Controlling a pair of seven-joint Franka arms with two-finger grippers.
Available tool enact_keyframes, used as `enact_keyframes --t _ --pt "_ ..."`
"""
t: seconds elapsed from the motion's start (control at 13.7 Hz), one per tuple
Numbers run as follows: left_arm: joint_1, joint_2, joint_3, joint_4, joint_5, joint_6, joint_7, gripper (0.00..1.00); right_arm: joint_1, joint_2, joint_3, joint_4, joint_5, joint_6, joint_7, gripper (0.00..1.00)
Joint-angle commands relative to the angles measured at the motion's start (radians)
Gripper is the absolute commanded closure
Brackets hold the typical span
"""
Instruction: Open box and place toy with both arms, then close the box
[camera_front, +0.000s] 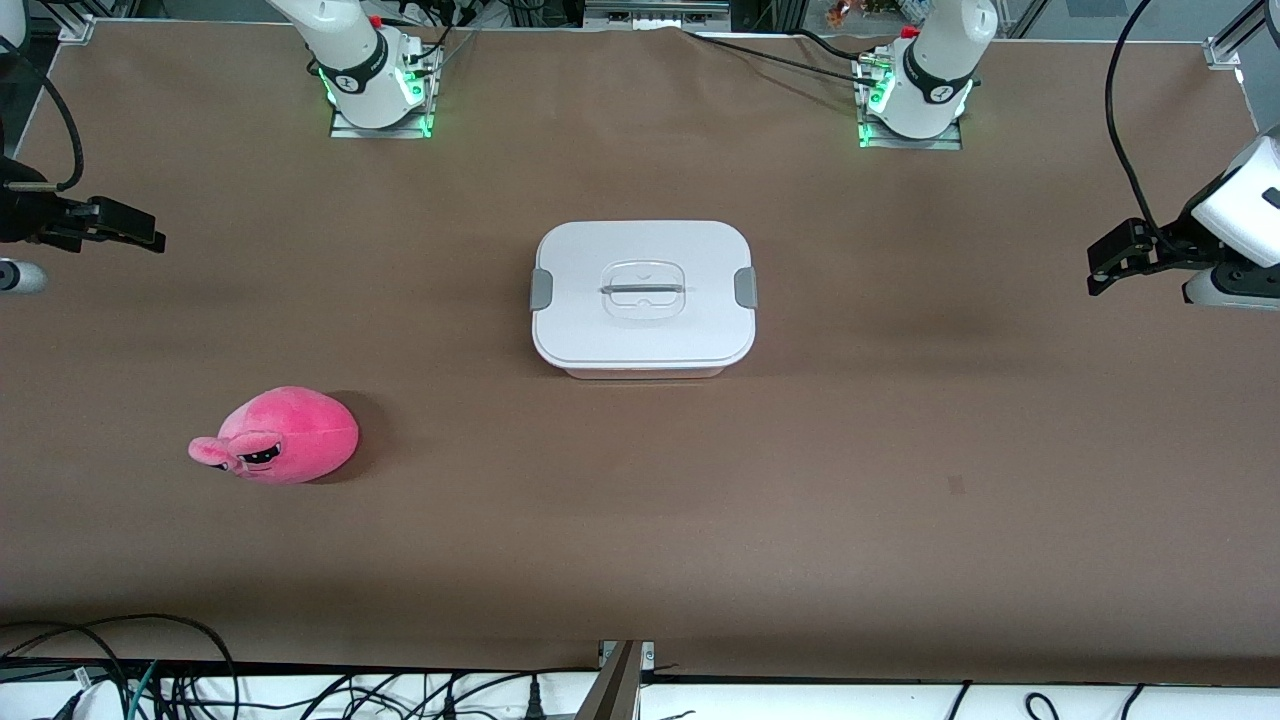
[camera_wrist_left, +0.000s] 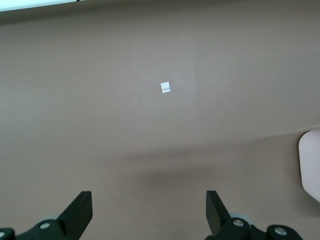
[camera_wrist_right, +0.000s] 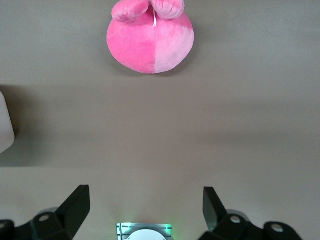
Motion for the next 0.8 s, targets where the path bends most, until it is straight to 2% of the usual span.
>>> enact_keyframes --t 0.0,0.73 --pt "0.007 0.013 0.001 0.028 -0.016 -0.010 0.024 0.00 -0.005 0.006 0.006 0.024 -0.011 -0.008 0.008 0.00" --pt "0.007 0.012 0.001 0.030 -0.016 -0.017 0.016 0.00 0.000 0.009 0.008 0.024 -0.014 0.003 0.009 0.00"
